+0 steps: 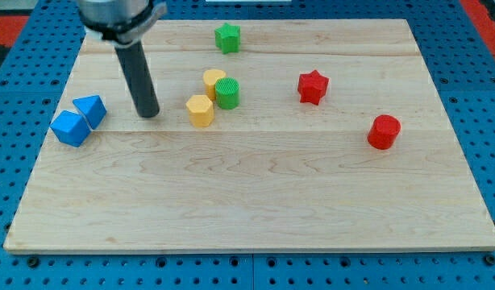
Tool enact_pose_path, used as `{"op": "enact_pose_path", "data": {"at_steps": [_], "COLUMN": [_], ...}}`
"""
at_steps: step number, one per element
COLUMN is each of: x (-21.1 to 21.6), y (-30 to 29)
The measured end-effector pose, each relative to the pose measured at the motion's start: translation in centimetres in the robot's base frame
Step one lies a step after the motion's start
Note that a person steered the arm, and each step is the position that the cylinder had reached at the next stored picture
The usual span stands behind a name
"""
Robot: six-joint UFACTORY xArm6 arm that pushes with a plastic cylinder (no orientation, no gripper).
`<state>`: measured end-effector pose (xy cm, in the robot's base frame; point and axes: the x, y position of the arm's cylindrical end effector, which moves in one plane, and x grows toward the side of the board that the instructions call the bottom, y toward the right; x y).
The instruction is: Push the blue cube into the blue triangle
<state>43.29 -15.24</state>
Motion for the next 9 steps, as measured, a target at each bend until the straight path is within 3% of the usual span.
{"op": "enact_pose_path", "data": {"at_steps": [1, 2, 4, 5, 7, 8, 9], "x": [6.1, 6.1, 2.2, 0.1, -0.3, 1.6, 8.0], "y": [-4.5, -12.4, -6.0, -6.0, -5.0, -1.7, 2.4]}}
